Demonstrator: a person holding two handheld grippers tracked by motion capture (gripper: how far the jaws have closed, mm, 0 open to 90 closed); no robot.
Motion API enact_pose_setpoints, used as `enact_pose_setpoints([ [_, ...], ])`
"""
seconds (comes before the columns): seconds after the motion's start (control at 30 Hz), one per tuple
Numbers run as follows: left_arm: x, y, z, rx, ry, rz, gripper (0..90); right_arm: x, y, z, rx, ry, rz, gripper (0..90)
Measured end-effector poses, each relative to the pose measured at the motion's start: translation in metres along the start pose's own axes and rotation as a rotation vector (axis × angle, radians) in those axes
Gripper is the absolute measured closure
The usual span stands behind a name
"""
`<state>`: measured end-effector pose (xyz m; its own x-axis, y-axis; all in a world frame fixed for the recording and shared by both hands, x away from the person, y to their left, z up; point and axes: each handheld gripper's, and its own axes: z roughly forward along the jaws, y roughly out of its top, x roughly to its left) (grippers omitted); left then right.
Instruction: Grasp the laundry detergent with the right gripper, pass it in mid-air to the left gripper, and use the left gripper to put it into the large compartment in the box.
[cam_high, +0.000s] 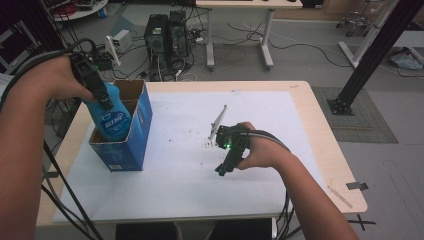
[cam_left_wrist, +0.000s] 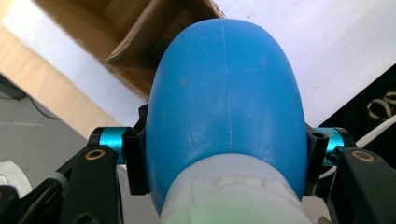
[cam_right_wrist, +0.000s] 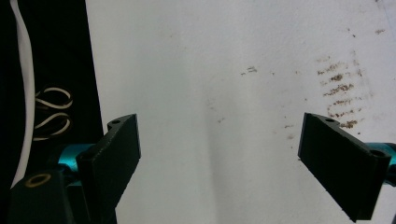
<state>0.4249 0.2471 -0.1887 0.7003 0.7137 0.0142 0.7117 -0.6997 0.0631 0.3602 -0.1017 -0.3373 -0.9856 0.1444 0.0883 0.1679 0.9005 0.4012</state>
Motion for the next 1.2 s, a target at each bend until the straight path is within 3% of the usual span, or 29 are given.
enact_pose_setpoints([
  [0.1, 0.001, 0.0, 0.011, 0.004, -0.001, 0.023, 38.1, 0.0, 0.0, 0.001, 0.0, 0.003, -0.001, 12.3],
  [0.2, 0.002, 0.0, 0.031, 0.016, 0.01, 0.071, 38.1, 0.0, -0.001, 0.003, -0.001, 0.006, -0.002, 12.3],
  [0.73, 0.0, 0.003, 0.09, 0.051, -0.004, 0.165, 38.1, 0.0, -0.001, 0.011, 0.007, 0.015, -0.001, 12.3],
  [0.87, -0.001, 0.002, 0.096, 0.053, -0.008, 0.174, 38.1, -0.001, -0.001, 0.012, 0.009, 0.016, -0.001, 12.3],
  [1.2, 0.004, -0.004, 0.106, 0.033, -0.019, 0.132, 38.1, 0.0, 0.0, 0.014, 0.012, 0.018, -0.002, 12.3],
])
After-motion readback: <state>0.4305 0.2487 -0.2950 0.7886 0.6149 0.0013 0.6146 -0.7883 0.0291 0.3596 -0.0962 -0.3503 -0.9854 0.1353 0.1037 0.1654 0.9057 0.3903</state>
